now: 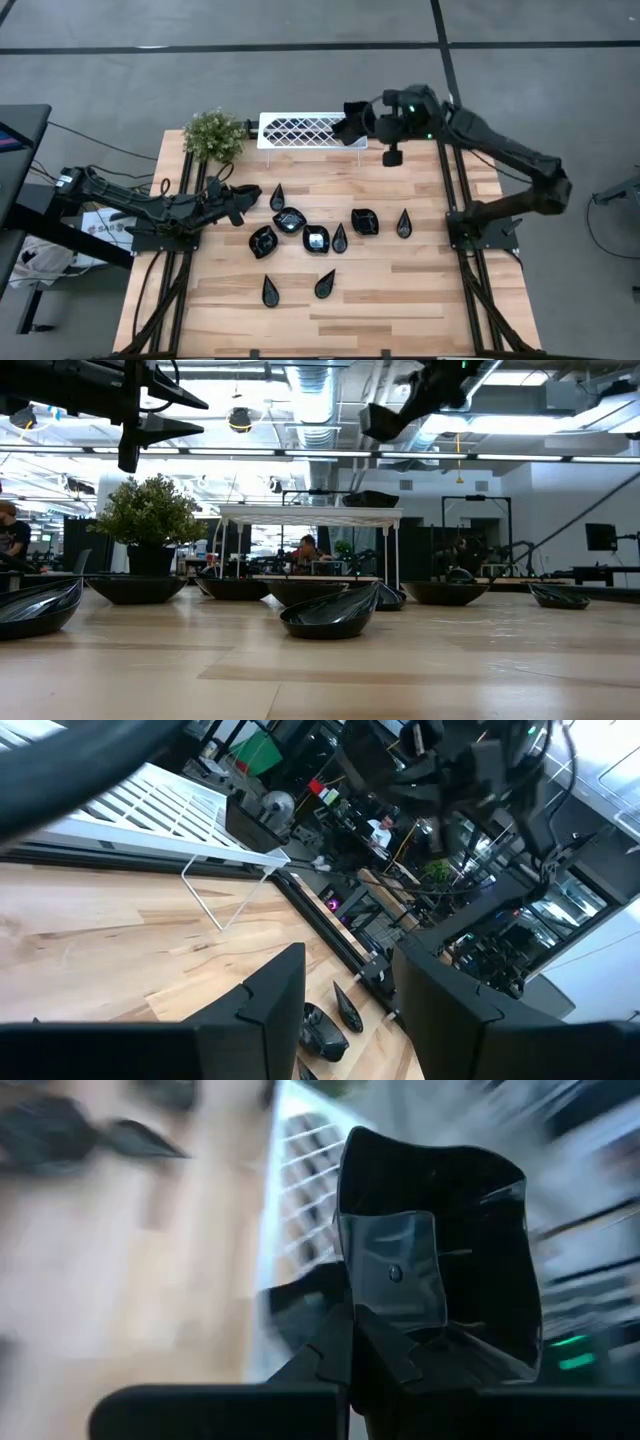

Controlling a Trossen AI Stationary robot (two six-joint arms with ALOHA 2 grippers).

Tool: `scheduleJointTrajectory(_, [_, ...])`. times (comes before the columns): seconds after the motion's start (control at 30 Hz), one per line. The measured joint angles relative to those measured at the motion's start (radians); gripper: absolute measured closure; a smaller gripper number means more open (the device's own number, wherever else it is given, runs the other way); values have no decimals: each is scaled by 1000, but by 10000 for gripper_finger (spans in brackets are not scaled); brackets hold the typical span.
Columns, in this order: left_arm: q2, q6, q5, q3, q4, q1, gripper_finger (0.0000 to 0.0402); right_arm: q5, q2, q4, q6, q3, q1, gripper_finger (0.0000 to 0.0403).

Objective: Pick & Place Mini shaped plates
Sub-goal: Put the distorted square plate on the top of the distorted square plates on the shelf

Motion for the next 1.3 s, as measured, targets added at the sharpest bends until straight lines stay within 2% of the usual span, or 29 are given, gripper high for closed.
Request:
scheduleJointTrajectory(0.07, [0, 0, 1, 0, 0, 0, 247, 7, -3, 122, -67, -76, -21, 398])
scheduleJointTrajectory(0.17, [0, 0, 11, 0, 0, -1, 247, 12, 41, 163, -101, -89, -51, 390])
scheduleJointTrajectory(0.5, [0, -8, 31, 0, 6, -4, 247, 4, 178, 146, -131, -46, -80, 393])
scheduleJointTrajectory(0.83, [0, -8, 31, 0, 7, -4, 247, 11, 190, 125, -115, -44, -42, 398])
scheduleJointTrajectory(1.3, [0, -5, 31, 0, 9, -4, 247, 36, 190, 115, -88, -44, -58, 345])
